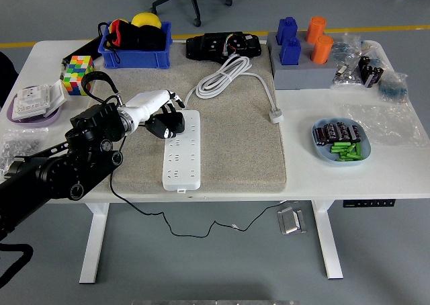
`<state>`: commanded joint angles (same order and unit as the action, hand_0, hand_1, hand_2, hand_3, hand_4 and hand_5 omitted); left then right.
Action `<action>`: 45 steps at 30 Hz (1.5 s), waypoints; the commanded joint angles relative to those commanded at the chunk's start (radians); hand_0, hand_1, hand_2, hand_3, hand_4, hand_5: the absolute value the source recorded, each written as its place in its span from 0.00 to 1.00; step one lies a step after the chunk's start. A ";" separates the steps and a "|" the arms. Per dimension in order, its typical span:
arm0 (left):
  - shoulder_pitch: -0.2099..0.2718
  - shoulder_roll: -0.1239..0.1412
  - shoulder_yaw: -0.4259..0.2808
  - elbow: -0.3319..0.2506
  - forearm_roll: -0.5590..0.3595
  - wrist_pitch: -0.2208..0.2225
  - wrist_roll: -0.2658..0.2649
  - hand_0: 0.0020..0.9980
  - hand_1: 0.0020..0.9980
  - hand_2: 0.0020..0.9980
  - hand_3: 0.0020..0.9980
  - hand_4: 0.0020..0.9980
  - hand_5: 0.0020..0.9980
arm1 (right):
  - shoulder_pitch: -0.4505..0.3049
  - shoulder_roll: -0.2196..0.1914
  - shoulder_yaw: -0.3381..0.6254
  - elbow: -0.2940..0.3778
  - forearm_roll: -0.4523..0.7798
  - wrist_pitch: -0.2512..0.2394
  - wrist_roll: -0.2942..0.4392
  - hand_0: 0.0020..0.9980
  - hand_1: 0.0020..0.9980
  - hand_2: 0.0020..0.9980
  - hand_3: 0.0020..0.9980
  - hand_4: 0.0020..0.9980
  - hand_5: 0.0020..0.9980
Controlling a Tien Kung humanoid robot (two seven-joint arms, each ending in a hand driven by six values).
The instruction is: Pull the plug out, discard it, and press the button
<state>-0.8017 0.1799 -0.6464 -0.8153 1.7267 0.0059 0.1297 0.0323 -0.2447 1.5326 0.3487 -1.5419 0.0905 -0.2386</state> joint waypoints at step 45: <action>-0.011 0.003 -0.042 -0.027 -0.028 0.060 -0.055 0.51 0.38 0.39 0.54 0.68 0.00 | -0.005 0.006 0.008 0.000 -0.002 -0.002 0.001 0.77 0.73 0.72 0.71 0.89 0.66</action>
<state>-0.8128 0.1826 -0.6883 -0.8426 1.6985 0.0654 0.0746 0.0271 -0.2387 1.5404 0.3488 -1.5442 0.0890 -0.2372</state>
